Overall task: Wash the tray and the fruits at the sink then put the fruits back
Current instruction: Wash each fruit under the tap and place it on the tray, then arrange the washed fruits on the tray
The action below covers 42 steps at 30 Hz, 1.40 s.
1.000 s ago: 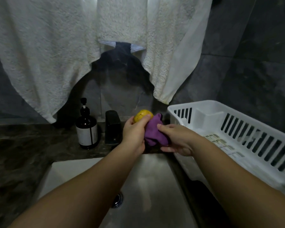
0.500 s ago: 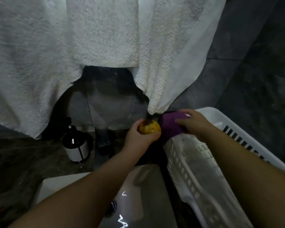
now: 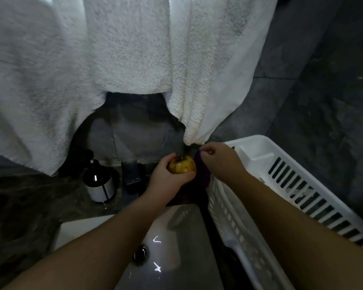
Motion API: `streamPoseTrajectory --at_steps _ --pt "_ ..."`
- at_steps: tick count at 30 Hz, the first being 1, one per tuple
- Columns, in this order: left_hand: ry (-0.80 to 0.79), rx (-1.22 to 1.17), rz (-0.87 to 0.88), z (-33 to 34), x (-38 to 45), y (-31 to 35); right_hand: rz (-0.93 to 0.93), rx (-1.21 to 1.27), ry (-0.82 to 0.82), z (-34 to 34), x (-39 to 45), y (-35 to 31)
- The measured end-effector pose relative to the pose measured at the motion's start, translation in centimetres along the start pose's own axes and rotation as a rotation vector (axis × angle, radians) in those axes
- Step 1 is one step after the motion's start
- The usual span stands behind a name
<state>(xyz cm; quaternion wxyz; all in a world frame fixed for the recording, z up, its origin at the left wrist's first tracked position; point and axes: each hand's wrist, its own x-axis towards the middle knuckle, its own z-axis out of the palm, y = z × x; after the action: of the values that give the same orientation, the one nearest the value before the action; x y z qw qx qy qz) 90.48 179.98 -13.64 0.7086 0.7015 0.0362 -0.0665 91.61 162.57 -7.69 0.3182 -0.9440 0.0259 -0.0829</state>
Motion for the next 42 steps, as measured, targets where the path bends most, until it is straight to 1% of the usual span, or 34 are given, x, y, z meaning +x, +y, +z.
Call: streamPoseTrajectory --at_steps 1,2,5,6,8,11,13,17,21,25,28,30,32,34,37,40,42 --pt "-0.001 0.019 0.018 -1.1 -0.6 0.3 -0.02 0.044 -0.033 0.3 -0.8 -1.5" --pt "0.003 0.044 0.034 -2.3 -1.4 0.8 -0.017 0.108 -0.102 0.6 -1.7 -3.2" --pt "0.088 0.131 0.102 -7.0 -4.3 2.5 0.082 0.379 -0.407 2.6 -4.2 -9.0" --pt "0.123 0.186 0.132 -8.8 -5.3 3.2 0.116 0.465 -0.476 3.5 -5.0 -11.0" --pt "0.165 0.236 0.154 -12.0 -7.6 4.5 0.118 0.542 -0.533 5.5 -6.3 -14.7" --pt "0.23 0.178 0.158 -18.8 -11.9 5.2 0.049 0.548 -0.64 9.6 -8.7 -20.9" --pt "0.29 0.211 0.131 -23.8 -15.3 4.6 0.005 0.523 -0.718 12.9 -10.8 -24.9" --pt "0.443 0.345 0.078 -33.0 -23.3 1.7 -0.157 0.265 -0.803 19.6 -16.8 -31.7" --pt "0.57 0.362 -0.001 -39.5 -31.0 -1.3 -0.311 0.212 -0.853 25.5 -23.5 -36.2" --pt "0.6 0.352 -0.1 -42.6 -36.7 -3.5 -0.378 0.242 -0.869 28.9 -28.4 -36.8" --pt "0.588 0.333 -0.152 -44.0 -39.9 -5.3 -0.441 0.203 -0.806 30.2 -31.3 -35.6" --pt "0.619 0.349 -0.167 -45.0 -41.2 -6.1 -0.457 0.204 -0.822 30.8 -32.7 -34.4" --pt "0.688 0.369 -0.171 -46.2 -41.8 -6.4 -0.458 0.197 -0.863 31.3 -33.7 -33.2" --pt "0.758 0.383 -0.185 -47.5 -42.0 -6.7 -0.42 0.164 -0.896 31.8 -34.6 -32.4" --pt "0.84 0.396 -0.215 -49.9 -41.4 -7.1 -0.363 0.162 -0.899 33.0 -35.4 -31.7" --pt "0.882 0.544 -0.319 -52.9 -40.4 -7.3 -0.352 0.135 -0.891 34.1 -35.6 -31.7" --pt "0.874 0.62 -0.441 -54.8 -39.6 -7.6 -0.344 0.14 -0.914 34.7 -35.5 -31.8"
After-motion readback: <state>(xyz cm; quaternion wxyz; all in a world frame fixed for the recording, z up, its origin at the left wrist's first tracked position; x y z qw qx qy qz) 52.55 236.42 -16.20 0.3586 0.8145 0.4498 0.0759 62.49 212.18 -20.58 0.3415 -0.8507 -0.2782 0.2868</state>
